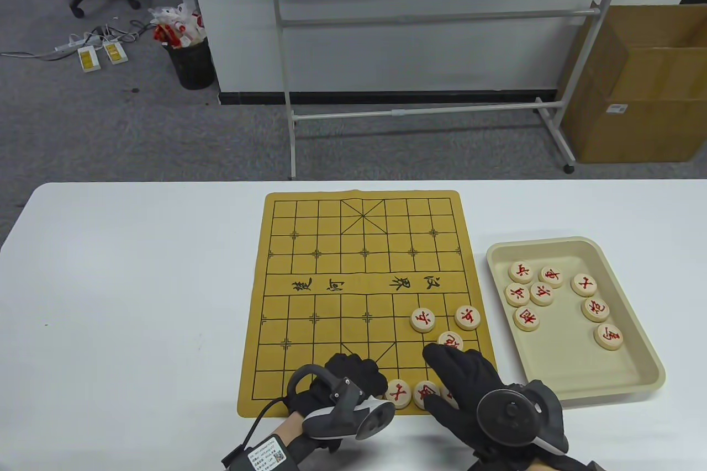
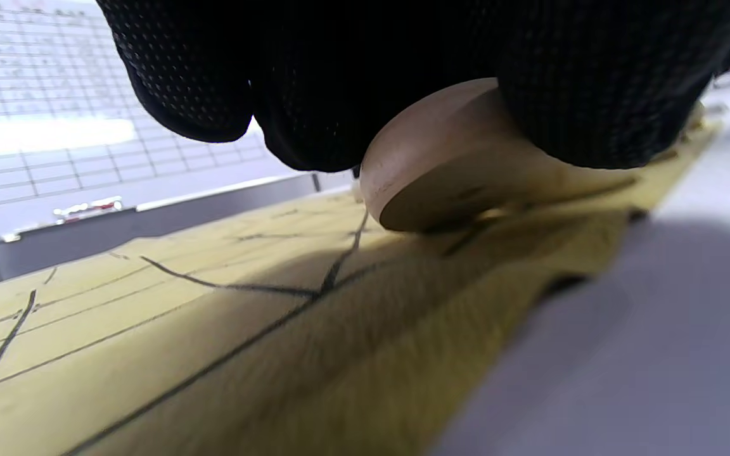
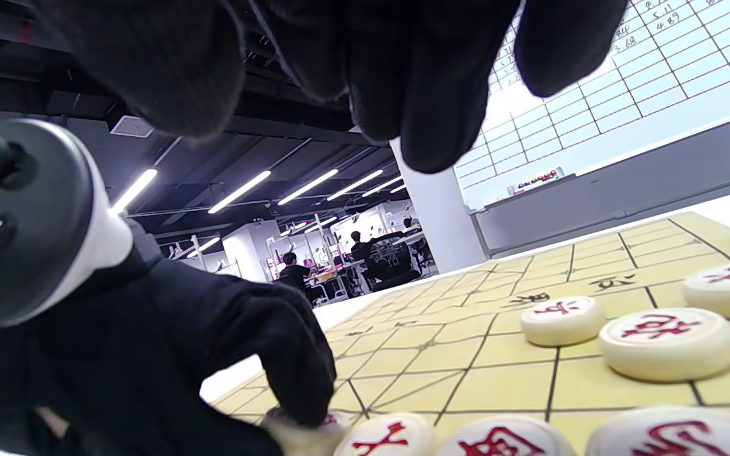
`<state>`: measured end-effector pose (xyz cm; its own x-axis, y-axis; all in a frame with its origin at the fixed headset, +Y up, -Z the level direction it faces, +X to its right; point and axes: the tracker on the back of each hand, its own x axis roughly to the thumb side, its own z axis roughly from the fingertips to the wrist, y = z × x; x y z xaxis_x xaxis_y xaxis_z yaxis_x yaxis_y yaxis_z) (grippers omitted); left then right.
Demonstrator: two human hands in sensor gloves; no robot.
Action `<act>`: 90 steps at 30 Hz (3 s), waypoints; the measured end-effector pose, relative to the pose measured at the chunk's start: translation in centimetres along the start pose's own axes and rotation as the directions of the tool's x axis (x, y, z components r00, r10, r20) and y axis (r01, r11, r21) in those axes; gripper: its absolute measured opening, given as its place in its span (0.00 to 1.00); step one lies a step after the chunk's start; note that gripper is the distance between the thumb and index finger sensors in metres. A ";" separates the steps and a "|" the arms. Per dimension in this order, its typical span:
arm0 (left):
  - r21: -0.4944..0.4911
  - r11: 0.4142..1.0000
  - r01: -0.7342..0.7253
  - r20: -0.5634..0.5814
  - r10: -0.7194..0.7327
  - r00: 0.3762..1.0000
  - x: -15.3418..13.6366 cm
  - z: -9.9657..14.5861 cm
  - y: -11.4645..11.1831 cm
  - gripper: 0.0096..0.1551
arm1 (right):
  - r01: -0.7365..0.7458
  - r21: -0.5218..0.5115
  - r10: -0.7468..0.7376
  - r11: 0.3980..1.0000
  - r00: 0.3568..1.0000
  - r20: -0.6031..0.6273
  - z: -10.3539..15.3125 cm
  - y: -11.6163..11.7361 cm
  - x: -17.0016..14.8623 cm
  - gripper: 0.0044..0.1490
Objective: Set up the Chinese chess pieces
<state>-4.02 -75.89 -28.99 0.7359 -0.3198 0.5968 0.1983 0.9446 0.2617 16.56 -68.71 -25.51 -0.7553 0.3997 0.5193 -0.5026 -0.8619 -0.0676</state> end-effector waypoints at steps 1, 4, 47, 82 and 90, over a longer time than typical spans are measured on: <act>-0.012 1.000 0.013 0.004 -0.013 1.000 0.1 0.0 -0.1 0.31 | 0.000 0.001 0.000 1.000 1.000 0.000 0.0 0.0 0.0 0.51; -0.058 0.998 -0.013 0.016 0.014 1.000 0.0 -0.1 -0.2 0.30 | -0.004 0.008 0.004 1.000 1.000 -0.001 0.0 0.1 0.0 0.51; 0.214 0.855 -0.473 -0.162 0.509 0.846 -6.0 4.4 5.2 0.46 | -0.443 0.722 0.778 0.532 0.593 -0.209 -9.1 -0.6 -19.4 0.47; 0.287 0.830 -0.479 -0.071 0.517 0.853 -3.4 4.3 6.3 0.52 | 0.162 0.092 -0.135 0.982 0.960 -0.245 -3.9 -1.0 -0.9 0.33; 0.323 0.841 -0.435 -0.011 0.463 0.887 -1.9 4.3 6.8 0.49 | 0.495 0.175 -0.421 0.851 0.842 -0.337 -3.3 2.7 -1.2 0.34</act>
<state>-6.88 -69.20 -25.08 0.7515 0.1543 0.6414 -0.3620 0.9093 0.2054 14.75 -70.47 -29.11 -0.5663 0.8044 0.1793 -0.7279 -0.5902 0.3490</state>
